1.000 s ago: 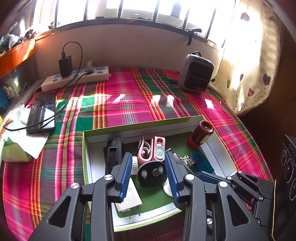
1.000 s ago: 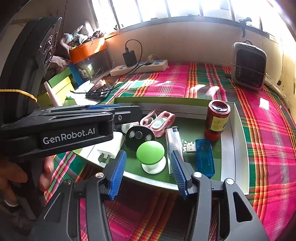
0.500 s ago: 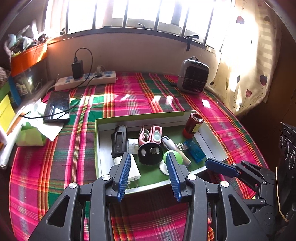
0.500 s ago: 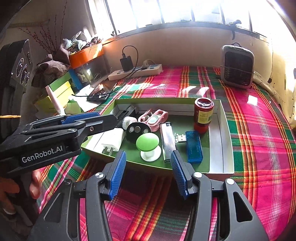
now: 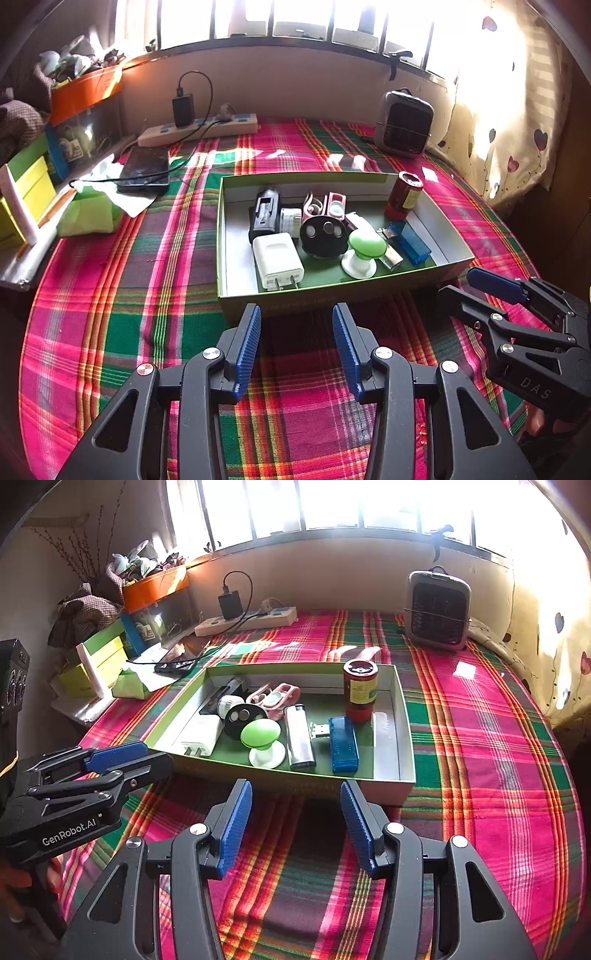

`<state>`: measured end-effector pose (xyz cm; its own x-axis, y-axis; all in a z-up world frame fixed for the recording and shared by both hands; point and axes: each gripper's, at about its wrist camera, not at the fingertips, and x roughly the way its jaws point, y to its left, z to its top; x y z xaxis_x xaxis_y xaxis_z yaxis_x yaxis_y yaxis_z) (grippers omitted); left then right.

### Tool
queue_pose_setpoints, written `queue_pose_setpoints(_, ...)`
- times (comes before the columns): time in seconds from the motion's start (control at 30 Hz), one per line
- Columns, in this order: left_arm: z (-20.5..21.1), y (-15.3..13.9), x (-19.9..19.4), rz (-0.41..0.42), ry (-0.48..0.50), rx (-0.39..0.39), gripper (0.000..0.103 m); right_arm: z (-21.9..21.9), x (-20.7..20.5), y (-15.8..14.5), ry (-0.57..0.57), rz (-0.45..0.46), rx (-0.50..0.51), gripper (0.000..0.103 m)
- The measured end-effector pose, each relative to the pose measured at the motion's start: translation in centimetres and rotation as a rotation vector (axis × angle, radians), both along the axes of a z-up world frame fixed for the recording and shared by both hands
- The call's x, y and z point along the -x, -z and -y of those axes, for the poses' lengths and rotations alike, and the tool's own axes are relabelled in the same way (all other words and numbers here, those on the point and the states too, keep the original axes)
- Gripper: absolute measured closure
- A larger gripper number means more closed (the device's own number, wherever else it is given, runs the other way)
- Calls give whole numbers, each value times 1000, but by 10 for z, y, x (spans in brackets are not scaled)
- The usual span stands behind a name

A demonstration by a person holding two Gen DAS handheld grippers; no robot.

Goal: Organize rigid objects

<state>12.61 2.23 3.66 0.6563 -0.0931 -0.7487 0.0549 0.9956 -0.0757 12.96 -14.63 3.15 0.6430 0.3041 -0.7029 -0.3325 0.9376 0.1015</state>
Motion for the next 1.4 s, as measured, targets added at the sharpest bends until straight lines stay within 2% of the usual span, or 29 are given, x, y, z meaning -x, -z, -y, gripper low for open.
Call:
queue_pose_setpoints(0.1, -3, 9, 5, -21, -8, 7, 63, 2, 3, 4, 18, -3, 38, 51)
queue_pose_setpoints(0.23, -3, 16, 13, -25, -21, -37, 63, 8, 5, 10, 40, -21, 52, 51)
queue_pose_setpoints(0.47, -6, 30, 20, -63, -24, -22, 63, 15, 6, 20, 81, -50, 77, 51)
queue_pose_setpoints(0.7, -4, 33, 22, -57, -30, -36, 63, 15, 8, 26, 98, -57, 111, 51)
queue_pose_setpoints(1.07, 8, 36, 23, -33, -52, -75, 52, 27, 2, 34, 159, -90, 137, 47)
queue_pose_setpoints(1.13, 8, 36, 22, -35, -57, -72, 50, 28, 2, 34, 161, -89, 142, 46)
queue_pose_setpoints(1.27, 10, 36, 22, -35, -80, -75, 50, 31, -1, 35, 173, -93, 143, 36)
queue_pose_setpoints(1.4, 11, 36, 21, -35, -101, -76, 48, 32, -2, 36, 174, -94, 144, 33)
